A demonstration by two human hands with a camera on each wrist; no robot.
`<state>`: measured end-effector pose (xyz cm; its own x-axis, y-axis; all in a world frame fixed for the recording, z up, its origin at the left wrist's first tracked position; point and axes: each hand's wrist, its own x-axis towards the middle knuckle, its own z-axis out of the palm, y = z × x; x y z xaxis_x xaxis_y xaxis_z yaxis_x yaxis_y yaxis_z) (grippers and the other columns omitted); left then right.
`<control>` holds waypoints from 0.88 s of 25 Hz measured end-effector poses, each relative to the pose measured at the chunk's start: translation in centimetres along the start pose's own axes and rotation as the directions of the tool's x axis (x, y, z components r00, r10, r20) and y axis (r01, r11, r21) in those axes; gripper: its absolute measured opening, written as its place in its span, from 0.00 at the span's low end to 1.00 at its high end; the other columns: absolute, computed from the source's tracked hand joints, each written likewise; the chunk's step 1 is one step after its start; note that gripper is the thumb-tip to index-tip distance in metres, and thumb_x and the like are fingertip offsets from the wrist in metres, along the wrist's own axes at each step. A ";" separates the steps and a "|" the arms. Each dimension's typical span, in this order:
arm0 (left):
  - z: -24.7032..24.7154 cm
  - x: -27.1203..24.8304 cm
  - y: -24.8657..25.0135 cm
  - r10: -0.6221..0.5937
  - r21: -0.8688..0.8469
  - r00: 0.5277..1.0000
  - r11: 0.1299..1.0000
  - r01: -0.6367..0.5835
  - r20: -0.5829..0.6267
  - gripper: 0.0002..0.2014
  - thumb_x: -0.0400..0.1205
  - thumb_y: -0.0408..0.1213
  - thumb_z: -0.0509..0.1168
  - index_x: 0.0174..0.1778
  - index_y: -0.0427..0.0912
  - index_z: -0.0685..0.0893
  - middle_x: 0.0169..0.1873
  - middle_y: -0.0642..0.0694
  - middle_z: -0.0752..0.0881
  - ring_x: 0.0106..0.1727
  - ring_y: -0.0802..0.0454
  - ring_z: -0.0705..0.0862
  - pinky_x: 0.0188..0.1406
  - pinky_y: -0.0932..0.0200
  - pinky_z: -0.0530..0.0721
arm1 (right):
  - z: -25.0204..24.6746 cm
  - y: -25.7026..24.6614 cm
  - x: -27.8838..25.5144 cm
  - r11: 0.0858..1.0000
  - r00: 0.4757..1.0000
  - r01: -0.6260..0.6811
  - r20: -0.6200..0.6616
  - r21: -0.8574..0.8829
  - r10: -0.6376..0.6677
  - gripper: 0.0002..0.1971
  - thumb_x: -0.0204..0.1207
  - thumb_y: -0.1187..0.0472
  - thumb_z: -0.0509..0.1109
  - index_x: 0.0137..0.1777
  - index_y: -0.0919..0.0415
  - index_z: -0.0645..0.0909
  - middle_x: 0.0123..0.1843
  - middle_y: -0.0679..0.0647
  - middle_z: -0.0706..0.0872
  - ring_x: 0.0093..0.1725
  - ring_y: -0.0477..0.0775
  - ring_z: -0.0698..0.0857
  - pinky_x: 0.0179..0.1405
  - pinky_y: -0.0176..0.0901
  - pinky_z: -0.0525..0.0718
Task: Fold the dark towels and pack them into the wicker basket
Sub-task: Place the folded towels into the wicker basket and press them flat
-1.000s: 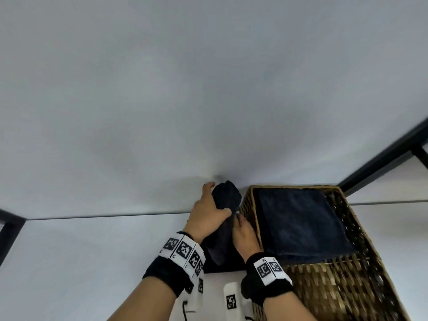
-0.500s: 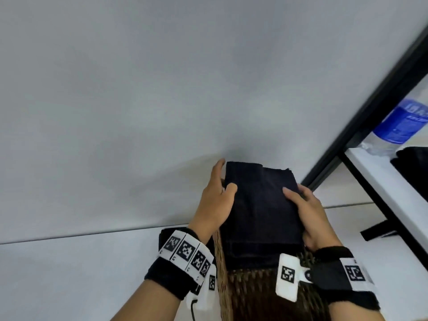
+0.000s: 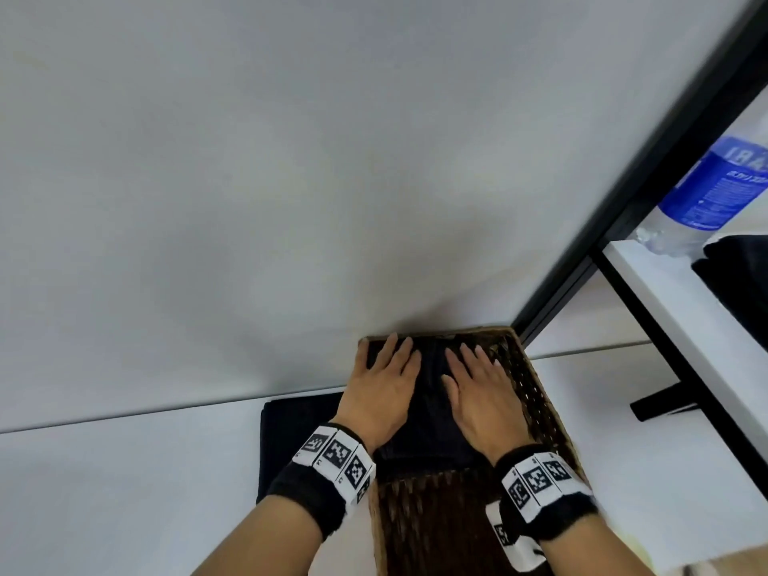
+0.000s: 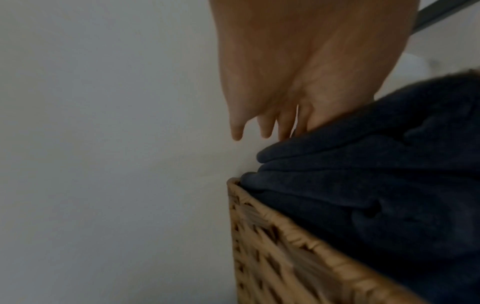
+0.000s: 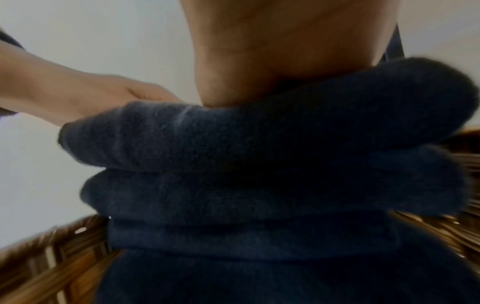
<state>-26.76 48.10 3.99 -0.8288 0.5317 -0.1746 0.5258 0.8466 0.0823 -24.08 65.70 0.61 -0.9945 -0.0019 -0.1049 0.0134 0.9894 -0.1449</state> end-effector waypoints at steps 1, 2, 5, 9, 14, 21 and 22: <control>0.1 0.1 0.5 0.029 -0.034 0.998 0.999 -0.031 -0.051 0.27 0.84 0.43 0.48 0.80 0.43 0.68 0.81 0.42 0.67 0.83 0.43 0.61 0.79 0.33 0.59 | 0.0 -0.2 0.2 1.000 1.000 -0.004 0.005 -0.013 0.004 0.36 0.82 0.41 0.33 0.79 0.56 0.69 0.80 0.60 0.72 0.81 0.61 0.67 0.79 0.58 0.65; 0.4 0.3 1.0 0.063 -0.049 0.994 0.996 -0.068 -0.092 0.28 0.84 0.48 0.44 0.79 0.44 0.70 0.80 0.43 0.70 0.82 0.44 0.64 0.79 0.34 0.62 | 0.1 -0.3 0.5 1.000 1.000 0.006 0.020 -0.020 -0.005 0.37 0.80 0.41 0.32 0.81 0.55 0.66 0.81 0.59 0.69 0.83 0.60 0.64 0.81 0.57 0.62; 1.6 0.5 1.3 0.034 -0.019 0.992 0.999 -0.032 0.120 0.38 0.81 0.62 0.33 0.85 0.47 0.49 0.86 0.45 0.48 0.86 0.46 0.48 0.82 0.34 0.45 | 0.6 0.1 0.9 1.000 0.999 0.010 0.044 -0.023 -0.009 0.44 0.75 0.36 0.21 0.84 0.51 0.56 0.85 0.55 0.60 0.85 0.55 0.56 0.84 0.54 0.54; 2.5 0.9 -1.2 -0.117 0.023 0.969 0.993 0.115 0.219 0.47 0.71 0.71 0.25 0.84 0.48 0.36 0.85 0.41 0.47 0.86 0.43 0.46 0.81 0.33 0.41 | 1.4 1.0 1.2 0.999 0.998 -0.046 0.052 0.024 0.045 0.45 0.73 0.34 0.18 0.85 0.49 0.53 0.86 0.53 0.58 0.86 0.54 0.55 0.83 0.53 0.55; 2.6 1.2 -2.1 -0.183 0.097 0.952 0.982 0.163 0.247 0.37 0.85 0.63 0.35 0.85 0.43 0.39 0.85 0.41 0.50 0.86 0.43 0.43 0.80 0.31 0.39 | 1.9 -0.1 1.8 0.995 0.991 -0.099 0.096 0.005 0.098 0.39 0.76 0.39 0.27 0.85 0.50 0.54 0.86 0.54 0.59 0.85 0.57 0.56 0.82 0.56 0.58; 3.9 -1.2 -6.5 -0.378 -0.534 0.903 0.816 0.220 -0.205 0.23 0.86 0.45 0.49 0.77 0.45 0.70 0.69 0.39 0.78 0.67 0.38 0.77 0.65 0.45 0.75 | -3.2 -5.0 1.7 0.987 0.990 -0.078 -0.109 0.140 0.094 0.23 0.81 0.52 0.54 0.74 0.53 0.75 0.77 0.53 0.77 0.77 0.57 0.72 0.76 0.56 0.67; 5.1 -2.1 -8.3 -0.496 -0.645 0.854 0.706 0.291 -0.158 0.21 0.86 0.41 0.54 0.76 0.44 0.72 0.66 0.38 0.79 0.65 0.37 0.78 0.63 0.44 0.77 | -3.6 -7.6 1.3 0.972 0.980 -0.010 -0.191 0.234 0.056 0.21 0.80 0.56 0.57 0.71 0.56 0.79 0.70 0.55 0.82 0.71 0.58 0.78 0.71 0.54 0.73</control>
<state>-28.43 39.81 -1.33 -0.9987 0.0378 -0.0353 0.0064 0.7680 0.6404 -25.90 58.66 5.16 -0.9937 0.0812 0.0767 0.0472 0.9277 -0.3703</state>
